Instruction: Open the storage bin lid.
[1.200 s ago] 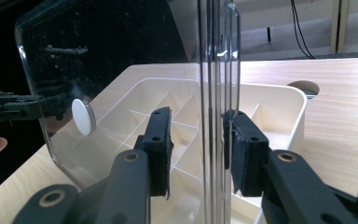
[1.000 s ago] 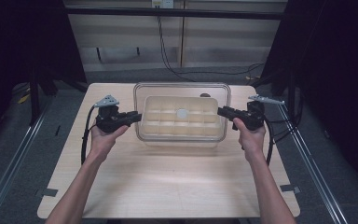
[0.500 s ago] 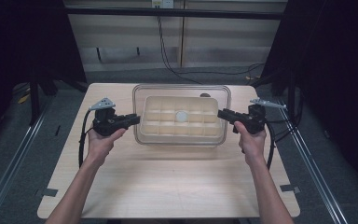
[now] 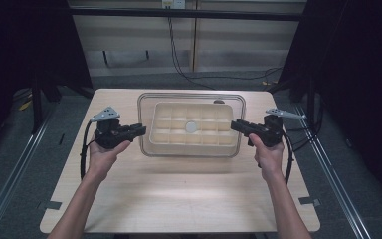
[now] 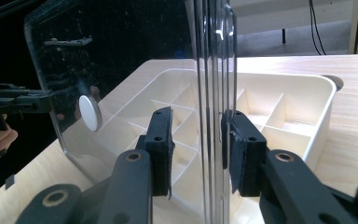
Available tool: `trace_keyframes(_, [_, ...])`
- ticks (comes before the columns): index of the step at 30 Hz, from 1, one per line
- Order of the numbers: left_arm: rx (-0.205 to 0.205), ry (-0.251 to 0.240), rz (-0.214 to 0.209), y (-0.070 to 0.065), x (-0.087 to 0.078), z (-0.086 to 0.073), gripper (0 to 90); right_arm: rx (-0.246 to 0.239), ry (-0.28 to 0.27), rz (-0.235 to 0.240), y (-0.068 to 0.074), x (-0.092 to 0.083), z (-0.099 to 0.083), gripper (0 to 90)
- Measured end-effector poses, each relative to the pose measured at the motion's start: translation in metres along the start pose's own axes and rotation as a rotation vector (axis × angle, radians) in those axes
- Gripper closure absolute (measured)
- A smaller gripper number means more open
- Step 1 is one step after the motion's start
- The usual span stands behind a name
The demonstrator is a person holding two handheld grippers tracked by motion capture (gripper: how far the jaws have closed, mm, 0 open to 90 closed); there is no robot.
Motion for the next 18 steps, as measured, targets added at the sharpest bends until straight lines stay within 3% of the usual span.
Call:
trace_keyframes(4, [0.015, 0.003, -0.003, -0.003, -0.004, -0.001, 75.6, -0.02, -0.004, 0.003, 0.008, -0.006, 0.005, 65.6])
trace_keyframes(12, [0.003, -0.001, -0.013, -0.01, -0.013, 0.001, 76.0, -0.004, -0.005, 0.024, 0.013, -0.012, 0.007, 66.6])
trace_keyframes(18, [0.027, 0.009, -0.011, -0.015, -0.014, 0.0, 76.0, -0.009, 0.003, 0.018, 0.015, -0.017, 0.005, 66.1])
Point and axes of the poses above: each handheld gripper's, and its own axes: x roughly forward along the jaws, z roughly out of its top, y roughly to its left, the point moved 6 cm from there along x, roughly forward along the jaws, and after that the axes turned 7 degrees about -y, right-handed, at the moved point
